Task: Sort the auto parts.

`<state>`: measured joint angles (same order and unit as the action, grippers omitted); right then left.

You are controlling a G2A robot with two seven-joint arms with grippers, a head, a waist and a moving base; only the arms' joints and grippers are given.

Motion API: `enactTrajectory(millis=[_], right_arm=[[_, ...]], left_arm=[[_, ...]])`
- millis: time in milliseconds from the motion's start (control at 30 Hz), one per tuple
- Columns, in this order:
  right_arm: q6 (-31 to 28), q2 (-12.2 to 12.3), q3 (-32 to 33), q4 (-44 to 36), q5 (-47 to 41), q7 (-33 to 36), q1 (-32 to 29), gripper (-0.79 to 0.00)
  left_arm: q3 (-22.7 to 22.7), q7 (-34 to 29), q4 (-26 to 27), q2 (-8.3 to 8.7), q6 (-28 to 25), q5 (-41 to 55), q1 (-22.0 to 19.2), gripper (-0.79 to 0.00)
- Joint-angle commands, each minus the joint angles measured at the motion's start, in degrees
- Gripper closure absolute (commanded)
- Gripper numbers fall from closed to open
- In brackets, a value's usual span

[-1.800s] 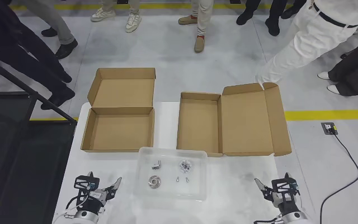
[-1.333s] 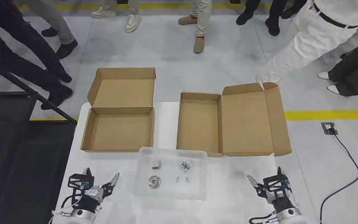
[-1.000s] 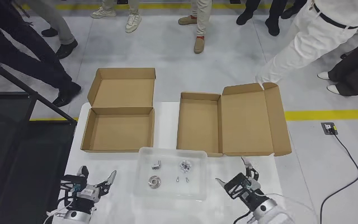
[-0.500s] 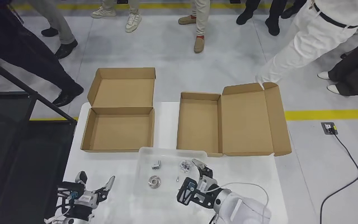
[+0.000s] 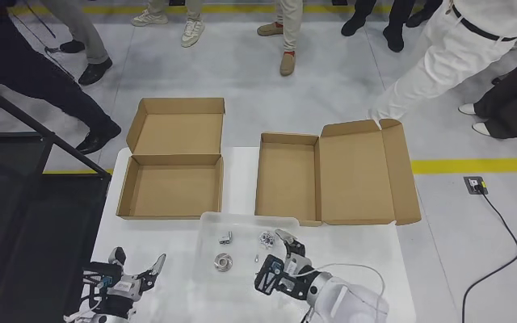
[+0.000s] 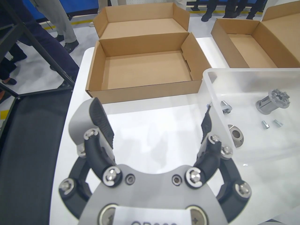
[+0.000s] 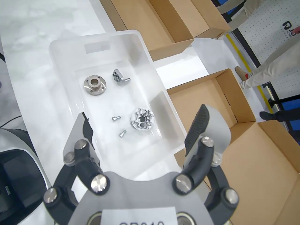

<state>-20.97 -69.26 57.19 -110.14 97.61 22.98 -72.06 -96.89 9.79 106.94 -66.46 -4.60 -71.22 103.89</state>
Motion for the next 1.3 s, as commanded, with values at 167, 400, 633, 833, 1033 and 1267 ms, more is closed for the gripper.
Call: enactTrajectory(millis=[167, 400, 633, 833, 1033, 1267], right_arm=[[0.1, -2.2, -4.9, 9.6, -9.0, 6.8, 7.1, -0.785], [5.6, -4.6, -9.1, 16.1, -12.0, 12.2, 12.9, -0.785], [6.9, -6.0, -10.0, 20.3, -16.9, 14.3, 15.4, -0.785], [9.6, -6.7, -9.8, 22.9, -17.6, 14.9, 16.3, -0.785], [11.5, -7.4, -10.1, 24.6, -17.3, 16.0, 17.3, -0.785], [12.1, -8.2, -10.9, 26.5, -16.6, 16.5, 18.5, -0.785]], left_arm=[[-0.5, -0.5, 0.2, -0.26, 1.2, 0.2, 0.2, -0.785], [-0.5, 0.0, 0.1, -0.56, 2.1, 0.1, 1.0, -0.785], [-0.5, -0.2, 0.2, -0.69, 2.4, -0.2, 1.2, -0.785], [-0.5, -0.2, 0.2, -0.69, 2.4, -0.2, 1.2, -0.785], [-0.5, -0.2, 0.2, -0.69, 2.4, -0.2, 1.2, -0.785], [-0.5, -0.2, 0.2, -0.69, 2.4, -0.2, 1.2, -0.785]])
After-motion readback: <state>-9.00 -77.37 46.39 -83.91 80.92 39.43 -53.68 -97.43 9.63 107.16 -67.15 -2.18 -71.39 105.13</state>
